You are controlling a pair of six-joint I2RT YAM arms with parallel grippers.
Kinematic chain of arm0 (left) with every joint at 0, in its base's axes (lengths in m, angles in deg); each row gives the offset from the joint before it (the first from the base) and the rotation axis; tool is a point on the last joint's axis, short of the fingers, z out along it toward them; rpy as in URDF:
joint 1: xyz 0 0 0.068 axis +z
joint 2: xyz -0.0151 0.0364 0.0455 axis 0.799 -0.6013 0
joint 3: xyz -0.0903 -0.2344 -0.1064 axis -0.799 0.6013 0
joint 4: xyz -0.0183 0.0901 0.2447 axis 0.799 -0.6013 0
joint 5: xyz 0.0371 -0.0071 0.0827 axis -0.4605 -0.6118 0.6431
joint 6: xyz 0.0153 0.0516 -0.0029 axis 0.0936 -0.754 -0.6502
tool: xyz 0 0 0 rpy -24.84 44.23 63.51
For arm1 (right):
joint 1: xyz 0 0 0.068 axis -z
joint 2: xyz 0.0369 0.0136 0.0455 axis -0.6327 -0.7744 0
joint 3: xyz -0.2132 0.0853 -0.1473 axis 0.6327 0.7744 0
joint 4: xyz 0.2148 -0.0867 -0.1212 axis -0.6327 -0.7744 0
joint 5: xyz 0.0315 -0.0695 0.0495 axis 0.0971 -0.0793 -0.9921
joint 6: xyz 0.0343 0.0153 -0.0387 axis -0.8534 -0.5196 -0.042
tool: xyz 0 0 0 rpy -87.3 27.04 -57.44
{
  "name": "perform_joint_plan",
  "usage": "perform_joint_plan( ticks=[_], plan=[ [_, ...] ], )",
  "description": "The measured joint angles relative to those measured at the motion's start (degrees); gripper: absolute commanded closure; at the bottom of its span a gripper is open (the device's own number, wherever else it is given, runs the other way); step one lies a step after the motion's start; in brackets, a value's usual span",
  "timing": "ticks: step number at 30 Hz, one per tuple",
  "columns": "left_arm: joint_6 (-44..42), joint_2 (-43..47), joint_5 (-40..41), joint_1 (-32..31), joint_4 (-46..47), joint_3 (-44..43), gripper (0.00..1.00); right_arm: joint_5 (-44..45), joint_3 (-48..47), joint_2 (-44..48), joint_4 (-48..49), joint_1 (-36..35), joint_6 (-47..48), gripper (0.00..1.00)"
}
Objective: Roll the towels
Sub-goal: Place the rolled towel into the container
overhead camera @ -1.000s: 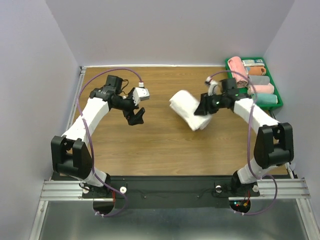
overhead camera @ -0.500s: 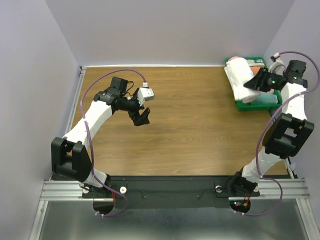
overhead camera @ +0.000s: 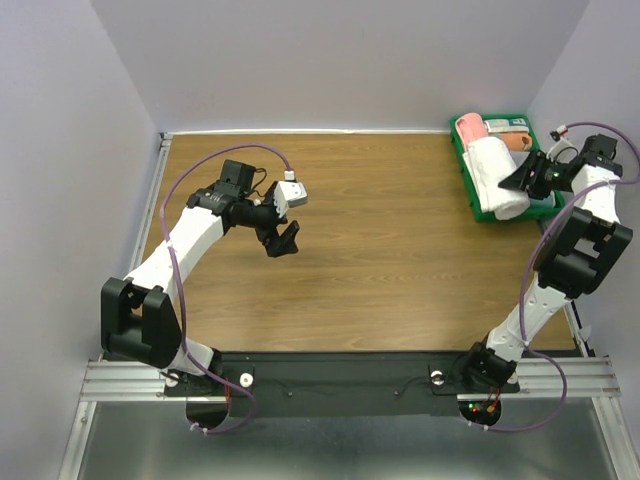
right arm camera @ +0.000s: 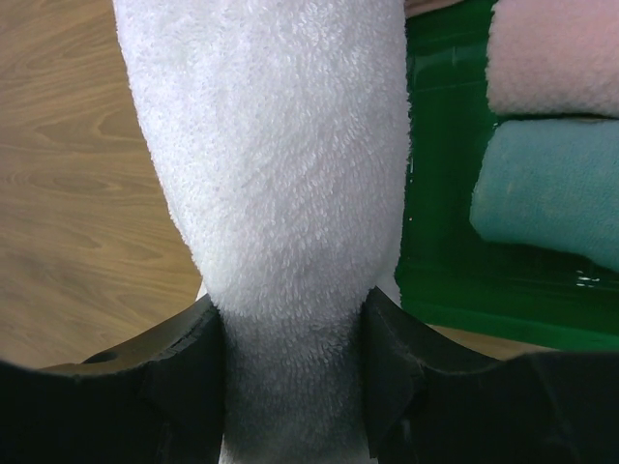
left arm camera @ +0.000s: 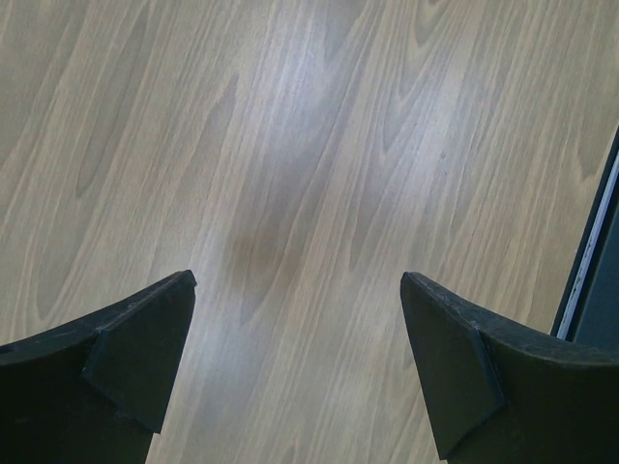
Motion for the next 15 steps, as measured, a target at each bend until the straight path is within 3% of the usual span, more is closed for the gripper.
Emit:
perform_joint_plan(
  ticks=[10, 15],
  plan=[
    [0.09, 0.17, 0.02, 0.00, 0.61, 1.97, 0.01, 3.87, 0.07, -0.07, -3.82, -0.11, -0.22, 0.99],
    [0.35, 0.17, -0.17, 0.00, 0.92, 1.97, 0.01, 4.26, -4.55, -4.11, -5.09, -0.11, -1.79, 0.99]
  ],
)
